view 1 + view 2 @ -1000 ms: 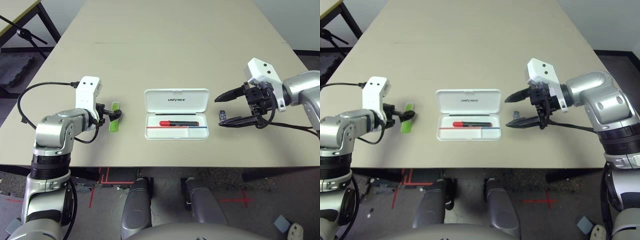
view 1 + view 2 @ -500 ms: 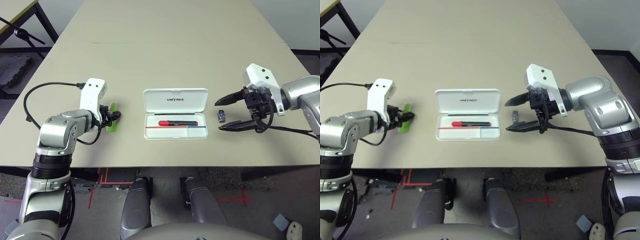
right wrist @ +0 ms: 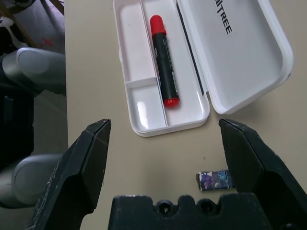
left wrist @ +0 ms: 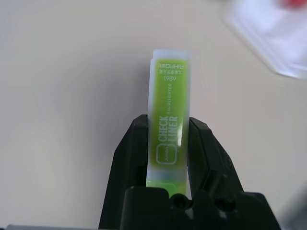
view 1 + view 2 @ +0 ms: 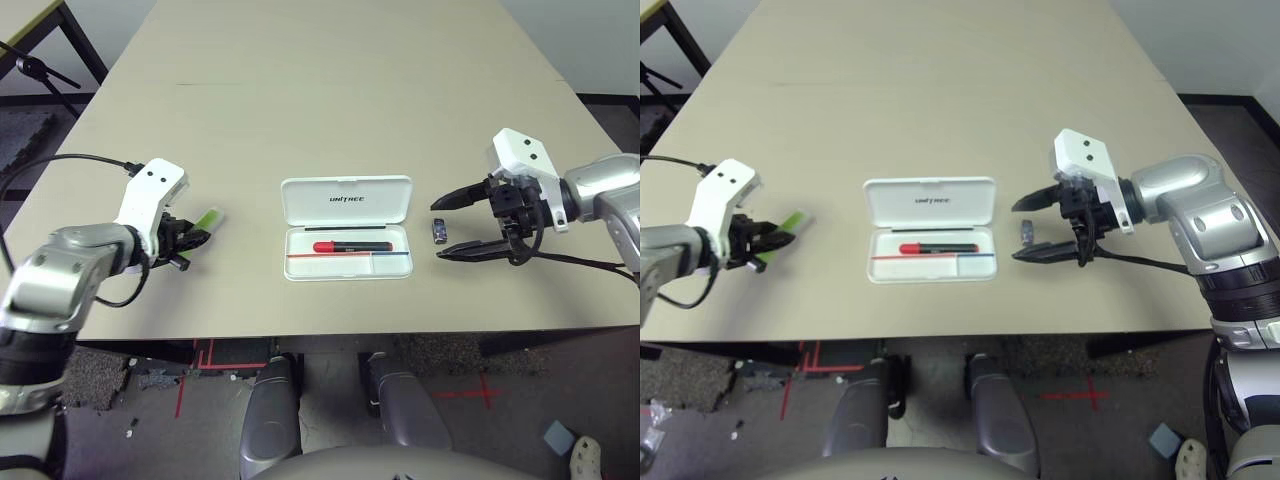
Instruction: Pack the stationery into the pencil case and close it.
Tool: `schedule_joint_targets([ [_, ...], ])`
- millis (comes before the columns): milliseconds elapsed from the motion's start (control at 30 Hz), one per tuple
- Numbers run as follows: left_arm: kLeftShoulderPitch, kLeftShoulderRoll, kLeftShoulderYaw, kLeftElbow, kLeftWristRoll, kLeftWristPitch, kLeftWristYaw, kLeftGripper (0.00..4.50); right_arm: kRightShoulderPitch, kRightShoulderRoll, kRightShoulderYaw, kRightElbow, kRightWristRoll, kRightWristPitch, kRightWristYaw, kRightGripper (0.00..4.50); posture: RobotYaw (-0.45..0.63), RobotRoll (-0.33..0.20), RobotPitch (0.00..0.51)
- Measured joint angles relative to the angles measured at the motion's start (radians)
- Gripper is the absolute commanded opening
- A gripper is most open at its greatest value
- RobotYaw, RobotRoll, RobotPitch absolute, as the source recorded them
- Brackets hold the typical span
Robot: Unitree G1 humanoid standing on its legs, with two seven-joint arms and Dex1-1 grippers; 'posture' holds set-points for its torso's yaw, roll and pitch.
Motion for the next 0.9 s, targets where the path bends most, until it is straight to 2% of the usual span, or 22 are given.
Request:
schedule_joint_targets([
  [167,0.02,0.032,0.02,-0.073,-0.034,-0.053,-0.075,1.08,0.02,-0.029,-0.012,-0.001,0.01,0.017,0.015,4.5,-0.03,0.0,0.185],
  [267,-0.036,0.026,-0.012,-0.132,-0.051,-0.062,-0.086,1.08,0.041,-0.042,-0.015,0.001,0.016,0.014,0.028,4.5,-0.04,0.0,0.184],
  [500,-0.241,-0.06,-0.224,-0.199,-0.042,-0.058,-0.077,1.08,0.057,-0.045,-0.019,0.005,0.018,0.003,0.028,4.5,-0.05,0.0,0.182],
  [633,-0.335,-0.103,-0.357,-0.196,0.011,-0.059,-0.073,1.08,0.061,-0.044,-0.019,0.003,0.018,0.004,0.026,4.5,-0.05,0.0,0.184],
  [800,-0.431,-0.177,-0.46,-0.187,0.062,-0.054,-0.059,1.08,0.073,-0.043,-0.02,-0.006,0.021,0.011,0.024,4.5,-0.05,0.0,0.183],
  [900,-0.471,-0.198,-0.532,-0.153,0.127,-0.061,-0.051,1.08,0.076,-0.042,-0.02,-0.009,0.02,0.013,0.022,4.5,-0.05,0.0,0.184],
])
